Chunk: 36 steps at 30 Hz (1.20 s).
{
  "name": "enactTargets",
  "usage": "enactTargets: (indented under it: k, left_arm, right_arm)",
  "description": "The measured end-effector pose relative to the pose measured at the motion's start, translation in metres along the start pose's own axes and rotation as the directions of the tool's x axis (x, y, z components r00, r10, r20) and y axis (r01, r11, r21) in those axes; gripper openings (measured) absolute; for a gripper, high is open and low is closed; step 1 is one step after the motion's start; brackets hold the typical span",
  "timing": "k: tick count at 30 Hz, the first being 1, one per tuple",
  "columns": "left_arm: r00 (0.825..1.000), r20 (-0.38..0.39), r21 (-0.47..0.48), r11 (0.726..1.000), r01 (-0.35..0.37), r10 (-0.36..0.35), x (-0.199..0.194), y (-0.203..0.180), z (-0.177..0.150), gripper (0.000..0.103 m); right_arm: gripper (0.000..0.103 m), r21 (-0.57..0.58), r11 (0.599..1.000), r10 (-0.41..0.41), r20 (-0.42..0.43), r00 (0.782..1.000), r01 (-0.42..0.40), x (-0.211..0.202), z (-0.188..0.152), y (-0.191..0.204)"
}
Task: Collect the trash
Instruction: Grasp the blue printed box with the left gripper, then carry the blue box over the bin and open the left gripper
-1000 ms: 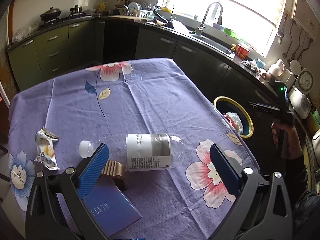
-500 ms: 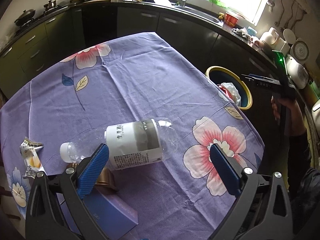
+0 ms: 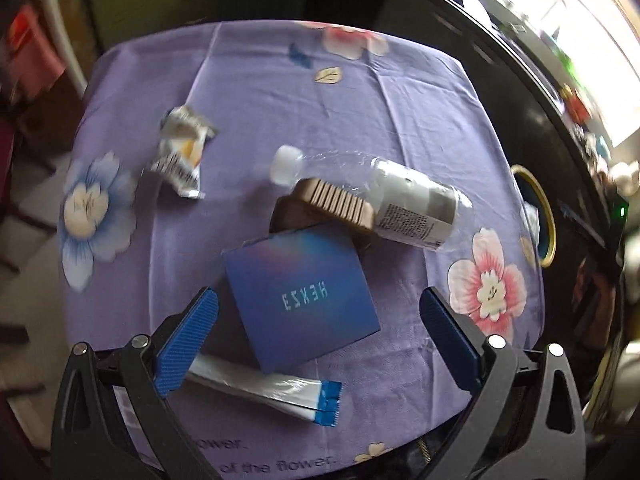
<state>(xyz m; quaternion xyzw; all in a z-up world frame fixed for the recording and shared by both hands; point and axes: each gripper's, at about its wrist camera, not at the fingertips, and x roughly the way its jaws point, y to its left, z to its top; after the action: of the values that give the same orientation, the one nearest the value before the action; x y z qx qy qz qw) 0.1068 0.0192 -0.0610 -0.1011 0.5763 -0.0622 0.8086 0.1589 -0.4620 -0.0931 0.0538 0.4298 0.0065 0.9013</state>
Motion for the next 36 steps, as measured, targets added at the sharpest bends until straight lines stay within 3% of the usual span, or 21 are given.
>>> enactTargets:
  k: [5, 12, 17, 25, 28, 36]
  left_arm:
    - [0.995, 0.101, -0.088, 0.996, -0.016, 0.025, 0.001, -0.007, -0.025, 0.096]
    - [0.974, 0.138, -0.153, 0.976, -0.157, 0.178, 0.02, -0.014, -0.037, 0.096]
    - [0.96, 0.169, -0.185, 0.964, -0.193, 0.225, 0.026, -0.017, -0.041, 0.096]
    - [0.951, 0.172, -0.2, 0.954, -0.223, 0.259, 0.04, -0.018, -0.043, 0.093]
    - [0.953, 0.166, -0.195, 0.956, -0.221, 0.254, 0.043, -0.016, -0.043, 0.076]
    - [0.95, 0.179, -0.15, 0.961, -0.231, 0.256, 0.04, -0.018, -0.048, 0.074]
  right_arm:
    - [0.066, -0.008, 0.999, 0.05, -0.001, 0.999, -0.05, 0.002, -0.007, 0.008]
    - [0.066, -0.003, 0.996, 0.094, 0.012, 0.995, -0.094, -0.003, -0.017, 0.007]
    - [0.066, 0.004, 0.992, 0.124, 0.019, 0.992, -0.124, -0.006, -0.025, 0.004]
    - [0.066, 0.027, 0.991, 0.133, 0.033, 0.991, -0.134, -0.011, -0.031, -0.006]
    - [0.066, 0.031, 0.99, 0.139, 0.033, 0.99, -0.14, -0.011, -0.033, -0.008]
    - [0.066, 0.014, 0.987, 0.158, 0.034, 0.987, -0.158, -0.013, -0.034, -0.001]
